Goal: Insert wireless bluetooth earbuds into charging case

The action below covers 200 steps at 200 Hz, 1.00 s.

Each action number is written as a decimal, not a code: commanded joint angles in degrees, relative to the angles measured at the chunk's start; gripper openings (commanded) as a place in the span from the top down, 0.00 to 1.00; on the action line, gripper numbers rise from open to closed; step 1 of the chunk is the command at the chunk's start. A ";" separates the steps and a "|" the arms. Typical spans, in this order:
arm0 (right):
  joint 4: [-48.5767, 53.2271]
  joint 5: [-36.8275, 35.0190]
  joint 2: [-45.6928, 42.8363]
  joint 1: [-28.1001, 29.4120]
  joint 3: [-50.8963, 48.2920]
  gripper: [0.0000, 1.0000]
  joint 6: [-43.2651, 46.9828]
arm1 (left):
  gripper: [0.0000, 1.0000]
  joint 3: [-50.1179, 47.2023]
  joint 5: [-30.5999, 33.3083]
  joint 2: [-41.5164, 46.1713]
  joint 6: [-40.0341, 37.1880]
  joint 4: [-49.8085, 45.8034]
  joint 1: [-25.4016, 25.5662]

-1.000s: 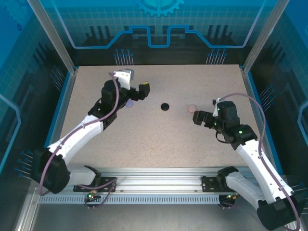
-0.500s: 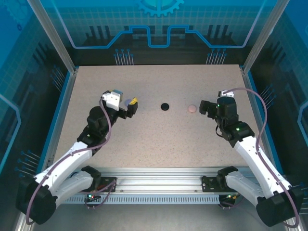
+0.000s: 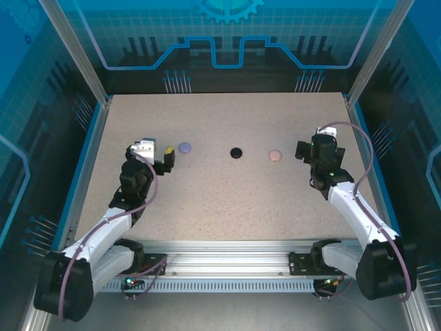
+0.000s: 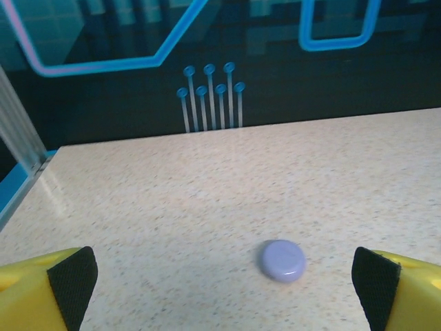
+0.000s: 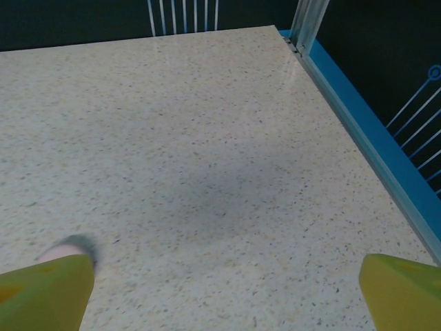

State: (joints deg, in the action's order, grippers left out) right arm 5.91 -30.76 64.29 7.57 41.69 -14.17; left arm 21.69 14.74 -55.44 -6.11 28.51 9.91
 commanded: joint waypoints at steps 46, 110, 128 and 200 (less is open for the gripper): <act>-14.58 0.61 2.37 -5.28 -6.74 0.00 4.81 | 0.01 -5.00 -2.22 -4.40 1.45 6.62 -4.77; -24.77 6.78 4.43 -5.29 -11.64 0.00 7.84 | 0.01 -6.37 -4.90 -14.45 2.14 17.47 -4.74; -29.24 8.99 4.87 -5.34 -13.73 0.00 8.33 | 0.01 -6.69 -5.33 -18.55 2.26 21.70 -4.73; -51.96 15.11 14.13 -0.72 -21.82 0.00 13.87 | 0.01 -6.05 -7.36 -29.82 1.42 30.40 -4.72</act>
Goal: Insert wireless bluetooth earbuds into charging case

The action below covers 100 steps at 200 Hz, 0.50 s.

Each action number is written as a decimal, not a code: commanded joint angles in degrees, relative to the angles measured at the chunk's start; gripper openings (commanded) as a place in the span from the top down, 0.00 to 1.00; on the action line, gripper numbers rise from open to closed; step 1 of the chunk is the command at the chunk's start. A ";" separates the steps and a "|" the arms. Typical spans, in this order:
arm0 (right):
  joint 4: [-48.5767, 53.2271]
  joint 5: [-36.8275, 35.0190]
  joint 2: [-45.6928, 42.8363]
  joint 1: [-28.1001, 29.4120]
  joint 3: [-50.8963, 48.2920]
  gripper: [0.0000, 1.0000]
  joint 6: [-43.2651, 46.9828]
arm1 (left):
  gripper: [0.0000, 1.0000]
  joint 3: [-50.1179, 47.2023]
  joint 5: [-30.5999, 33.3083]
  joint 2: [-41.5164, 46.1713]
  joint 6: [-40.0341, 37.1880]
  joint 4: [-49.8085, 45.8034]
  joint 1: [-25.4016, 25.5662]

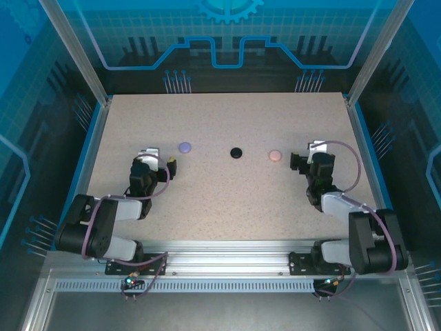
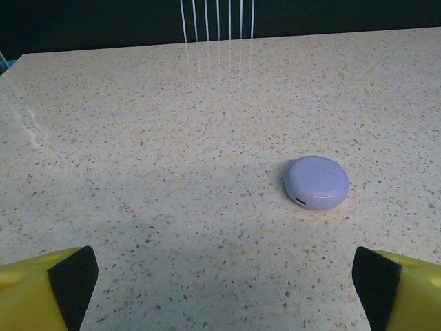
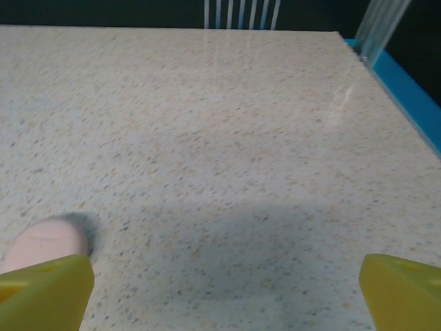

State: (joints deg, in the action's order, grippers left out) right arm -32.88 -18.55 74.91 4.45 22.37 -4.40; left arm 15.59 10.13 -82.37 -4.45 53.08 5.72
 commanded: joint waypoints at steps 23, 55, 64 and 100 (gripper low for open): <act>-20.22 3.33 8.30 3.93 -4.09 0.00 6.10 | 0.01 1.67 -3.47 -3.90 -0.12 3.48 -0.89; -19.36 4.89 10.93 3.65 -2.48 0.00 6.58 | 0.01 4.05 -4.25 -4.29 0.73 -0.44 -1.86; -17.09 5.49 10.81 3.11 -1.45 0.00 6.05 | 0.01 4.97 -4.90 -4.40 1.35 -1.91 -2.54; -11.87 9.44 11.14 -0.37 1.45 0.00 3.27 | 0.01 7.32 -8.23 -4.64 3.26 -6.20 -4.89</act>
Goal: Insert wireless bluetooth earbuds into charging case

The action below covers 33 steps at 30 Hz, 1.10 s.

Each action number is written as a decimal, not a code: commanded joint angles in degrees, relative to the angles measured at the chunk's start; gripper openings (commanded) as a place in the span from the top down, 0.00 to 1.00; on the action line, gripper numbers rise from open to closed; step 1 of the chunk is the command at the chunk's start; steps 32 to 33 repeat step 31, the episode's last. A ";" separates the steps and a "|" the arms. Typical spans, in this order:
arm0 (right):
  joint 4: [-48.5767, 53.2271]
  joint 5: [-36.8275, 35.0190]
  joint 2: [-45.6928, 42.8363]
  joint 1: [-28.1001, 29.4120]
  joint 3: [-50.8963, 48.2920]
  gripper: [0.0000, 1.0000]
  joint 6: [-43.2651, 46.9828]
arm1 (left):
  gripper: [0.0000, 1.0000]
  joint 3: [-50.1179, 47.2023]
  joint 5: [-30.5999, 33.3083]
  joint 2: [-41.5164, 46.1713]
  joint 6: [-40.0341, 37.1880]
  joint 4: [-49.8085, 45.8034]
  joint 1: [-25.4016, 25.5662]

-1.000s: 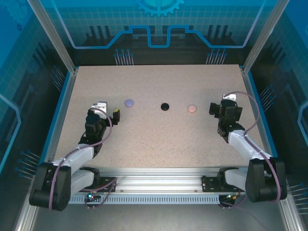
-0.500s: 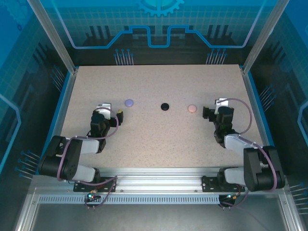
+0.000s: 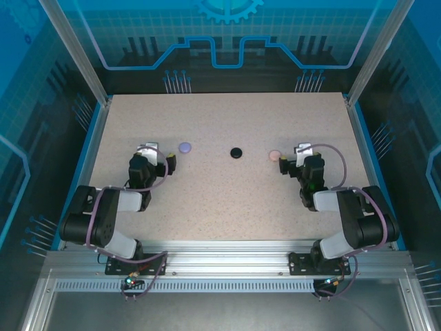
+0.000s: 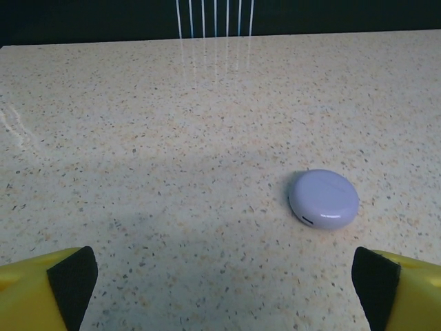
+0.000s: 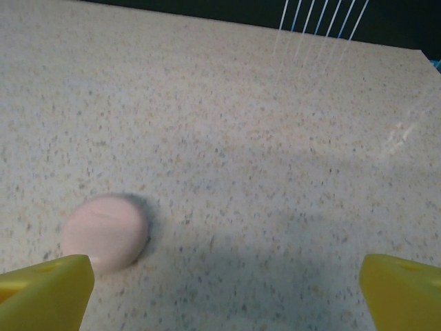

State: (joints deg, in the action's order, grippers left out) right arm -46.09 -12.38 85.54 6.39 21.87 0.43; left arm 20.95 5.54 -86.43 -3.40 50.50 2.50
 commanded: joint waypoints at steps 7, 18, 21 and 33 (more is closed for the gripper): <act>1.57 3.82 0.55 -2.62 2.13 0.00 -1.63 | 0.01 2.61 -4.55 -0.69 3.93 -4.67 -3.31; 1.61 3.13 0.60 -1.69 2.16 0.00 -0.85 | 0.01 2.37 -3.96 -0.60 3.66 -4.36 -2.96; 1.61 3.16 0.60 -1.67 2.22 0.00 -0.82 | 0.01 2.40 -3.96 -0.64 3.66 -4.31 -2.94; 2.82 8.87 0.78 -3.07 2.85 0.00 -0.10 | 0.01 2.41 -3.96 -0.68 3.71 -4.33 -2.94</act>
